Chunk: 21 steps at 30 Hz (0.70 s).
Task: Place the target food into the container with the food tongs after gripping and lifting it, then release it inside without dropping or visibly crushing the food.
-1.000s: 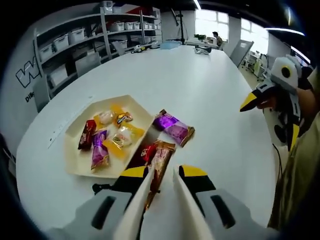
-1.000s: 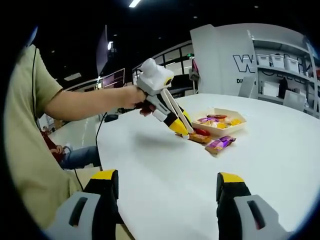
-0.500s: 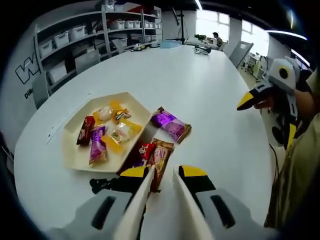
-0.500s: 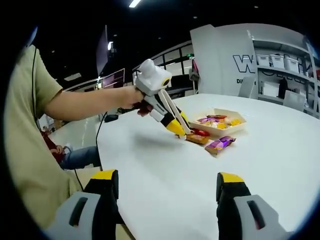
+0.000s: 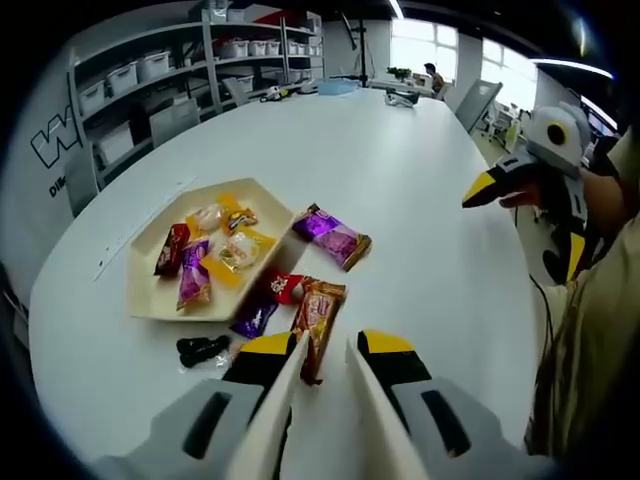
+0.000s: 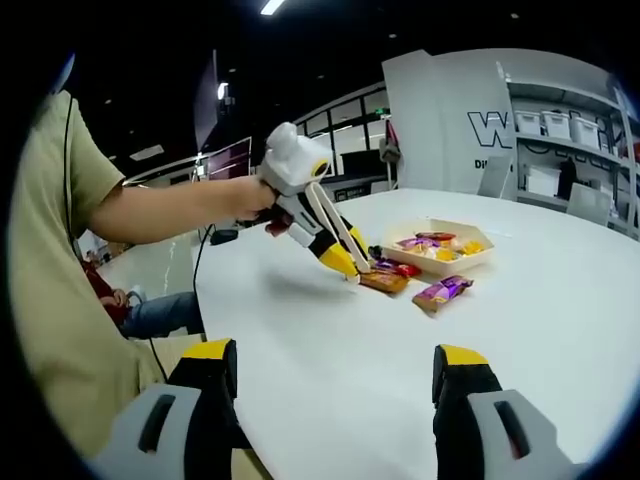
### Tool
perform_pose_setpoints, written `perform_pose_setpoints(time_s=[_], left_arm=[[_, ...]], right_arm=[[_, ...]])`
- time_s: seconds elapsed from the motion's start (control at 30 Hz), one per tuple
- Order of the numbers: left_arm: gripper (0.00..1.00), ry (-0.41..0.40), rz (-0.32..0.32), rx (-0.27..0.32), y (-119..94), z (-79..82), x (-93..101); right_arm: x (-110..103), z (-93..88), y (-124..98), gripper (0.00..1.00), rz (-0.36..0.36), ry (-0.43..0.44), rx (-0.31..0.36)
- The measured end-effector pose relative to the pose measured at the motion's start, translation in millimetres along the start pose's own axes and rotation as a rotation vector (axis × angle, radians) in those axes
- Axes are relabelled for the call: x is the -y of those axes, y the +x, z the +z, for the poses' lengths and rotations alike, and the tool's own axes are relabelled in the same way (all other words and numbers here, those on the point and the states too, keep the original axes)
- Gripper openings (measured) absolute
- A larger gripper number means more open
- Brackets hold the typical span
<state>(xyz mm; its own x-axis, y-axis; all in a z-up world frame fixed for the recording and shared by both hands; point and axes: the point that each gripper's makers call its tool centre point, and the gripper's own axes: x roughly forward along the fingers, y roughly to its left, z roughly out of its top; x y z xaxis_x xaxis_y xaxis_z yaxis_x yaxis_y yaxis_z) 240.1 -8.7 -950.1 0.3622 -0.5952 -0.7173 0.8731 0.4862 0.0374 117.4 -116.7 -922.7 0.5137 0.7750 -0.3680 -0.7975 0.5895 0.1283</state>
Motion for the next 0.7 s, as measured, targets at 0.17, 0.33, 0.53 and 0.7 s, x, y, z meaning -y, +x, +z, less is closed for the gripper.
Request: perform_pose_setpoints(time_s=[0.17,0.33,0.53,0.7], left_arm=[[0.23,0.005,0.006,-0.004,-3.4,-2.4,-0.1],[0.23,0.006,0.019,0.022,-6.1,3.9,-6.7],[0.23,0.016,0.025,0.024,-2.4,8.9,-12.1],[0.23,0.02,0.019,0.012,1.7,8.0,-14.1]], right_arm=[[-1.1,1.0,0.0,0.79,0.001,-0.003,0.0],[-0.6,2.0,0.5,0.79,0.001,-0.006,0.0],[-0.5,2.3,1.0,0.79,0.001,-0.008,-0.003],[2.3,0.6,0.4,0.79,-0.002,-0.004,-0.005]])
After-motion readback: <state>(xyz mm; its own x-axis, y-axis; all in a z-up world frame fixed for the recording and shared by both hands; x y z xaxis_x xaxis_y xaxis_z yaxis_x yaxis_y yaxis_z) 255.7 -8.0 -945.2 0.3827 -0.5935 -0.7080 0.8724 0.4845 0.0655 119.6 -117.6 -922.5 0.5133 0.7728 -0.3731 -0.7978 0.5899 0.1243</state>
